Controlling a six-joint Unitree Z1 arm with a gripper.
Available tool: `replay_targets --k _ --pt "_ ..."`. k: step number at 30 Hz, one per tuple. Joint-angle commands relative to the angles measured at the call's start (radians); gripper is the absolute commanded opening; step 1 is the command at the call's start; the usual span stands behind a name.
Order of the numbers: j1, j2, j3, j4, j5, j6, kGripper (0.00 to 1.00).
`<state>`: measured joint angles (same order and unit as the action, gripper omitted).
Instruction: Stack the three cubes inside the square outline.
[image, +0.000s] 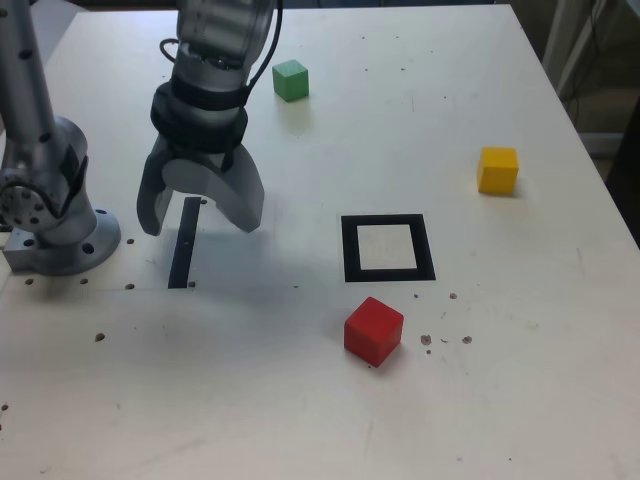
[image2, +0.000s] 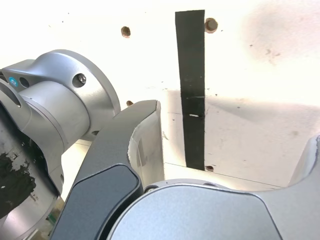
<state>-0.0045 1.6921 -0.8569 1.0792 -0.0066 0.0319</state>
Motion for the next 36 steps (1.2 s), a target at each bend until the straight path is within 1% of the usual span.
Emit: replay_targets --k 1,6,13,15,21,26,28,30,33,36 --pt "-0.006 -0.005 0.003 -0.005 0.003 0.0 1.0" --pt "-0.007 -0.011 0.009 -0.018 0.009 0.002 1.0" --pt "-0.007 -0.023 0.013 -0.015 0.004 0.0 1.0" --pt "-0.007 -0.029 0.009 -0.009 -0.002 0.001 1.0" --pt "-0.021 -0.05 -0.004 0.01 -0.039 0.0 1.0" --pt "-0.068 -0.09 -0.022 0.029 -0.043 -0.037 1.0" --pt "-0.115 -0.114 -0.048 0.054 -0.046 -0.081 1.0" --pt "-0.163 -0.125 -0.094 0.101 -0.049 -0.127 1.0" --pt "-0.215 -0.126 -0.155 0.164 -0.05 -0.177 1.0" --pt "-0.269 -0.121 -0.215 0.208 -0.05 -0.217 1.0"
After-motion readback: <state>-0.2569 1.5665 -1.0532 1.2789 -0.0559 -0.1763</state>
